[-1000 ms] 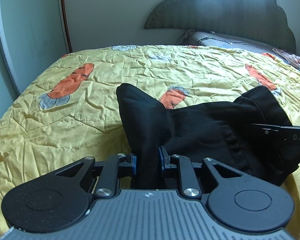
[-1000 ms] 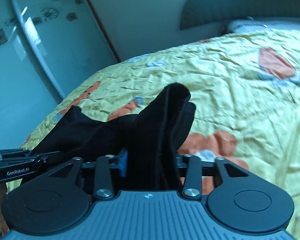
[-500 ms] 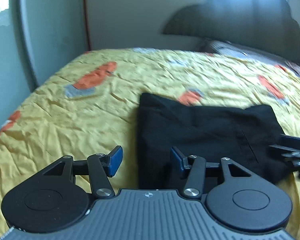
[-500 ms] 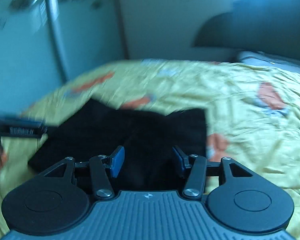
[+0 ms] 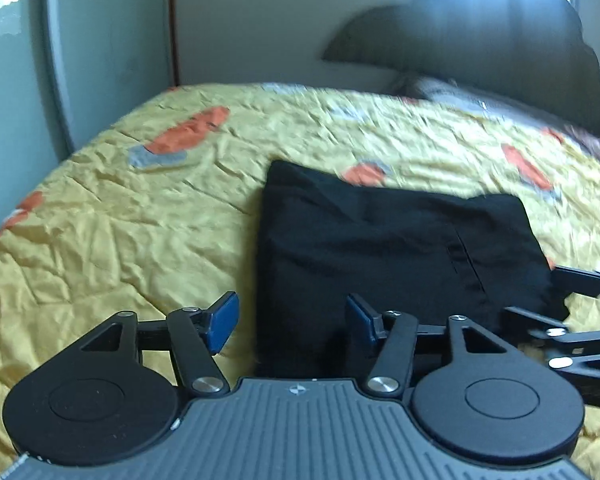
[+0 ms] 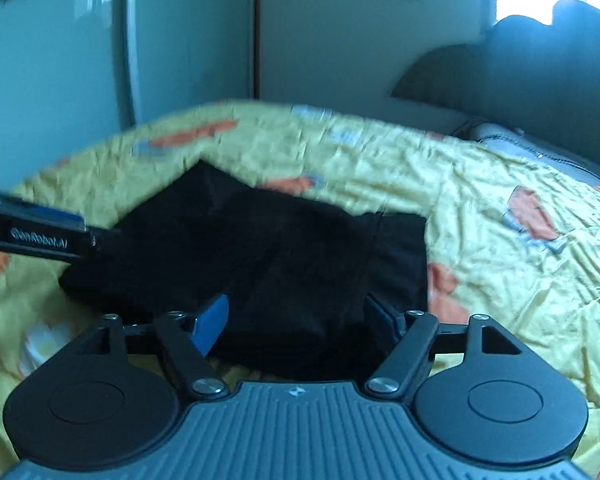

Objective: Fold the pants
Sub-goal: 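Fold the held end over the trousers and open both grippers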

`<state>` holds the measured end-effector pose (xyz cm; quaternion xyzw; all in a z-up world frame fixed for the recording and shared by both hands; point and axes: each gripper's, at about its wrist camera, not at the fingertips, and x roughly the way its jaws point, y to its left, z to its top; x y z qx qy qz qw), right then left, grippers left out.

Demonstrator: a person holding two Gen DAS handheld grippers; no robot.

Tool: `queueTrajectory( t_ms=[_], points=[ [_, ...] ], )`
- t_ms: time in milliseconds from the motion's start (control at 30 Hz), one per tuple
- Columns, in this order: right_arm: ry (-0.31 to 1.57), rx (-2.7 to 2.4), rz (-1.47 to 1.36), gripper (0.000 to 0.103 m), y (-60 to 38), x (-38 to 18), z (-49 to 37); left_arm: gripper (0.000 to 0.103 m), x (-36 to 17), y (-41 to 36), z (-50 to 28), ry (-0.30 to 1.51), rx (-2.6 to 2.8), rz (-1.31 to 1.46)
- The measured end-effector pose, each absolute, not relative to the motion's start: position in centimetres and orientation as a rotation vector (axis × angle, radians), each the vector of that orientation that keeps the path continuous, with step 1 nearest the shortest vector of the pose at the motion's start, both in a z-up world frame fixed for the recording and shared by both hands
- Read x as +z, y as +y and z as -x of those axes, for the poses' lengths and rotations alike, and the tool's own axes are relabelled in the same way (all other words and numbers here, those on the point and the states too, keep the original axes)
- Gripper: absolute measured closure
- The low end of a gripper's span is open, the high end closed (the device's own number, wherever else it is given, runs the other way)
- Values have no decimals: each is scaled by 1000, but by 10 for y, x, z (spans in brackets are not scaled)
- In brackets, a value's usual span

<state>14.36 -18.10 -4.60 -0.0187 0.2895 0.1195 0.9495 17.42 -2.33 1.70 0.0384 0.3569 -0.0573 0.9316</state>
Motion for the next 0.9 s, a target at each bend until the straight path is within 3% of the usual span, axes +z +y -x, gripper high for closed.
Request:
queueTrajectory(
  t_ms=[167, 333, 433, 667, 900],
  points=[
    [579, 214, 9, 28, -181, -40, -140, 40, 13, -29, -166, 739, -107, -96],
    [550, 184, -29, 9, -182, -31, -115, 39, 17, -30, -156, 748, -110, -86],
    [567, 187, -89, 5, -185, -31, -101, 32, 17, -30, -149, 769, -119, -61],
    [647, 157, -217, 4, -187, -33, -85, 14, 15, -31, -131, 781, -140, -65],
    [664, 198, -325, 4, -184, -21, -68, 10, 8, -26, -120, 837, -192, -41]
  ],
)
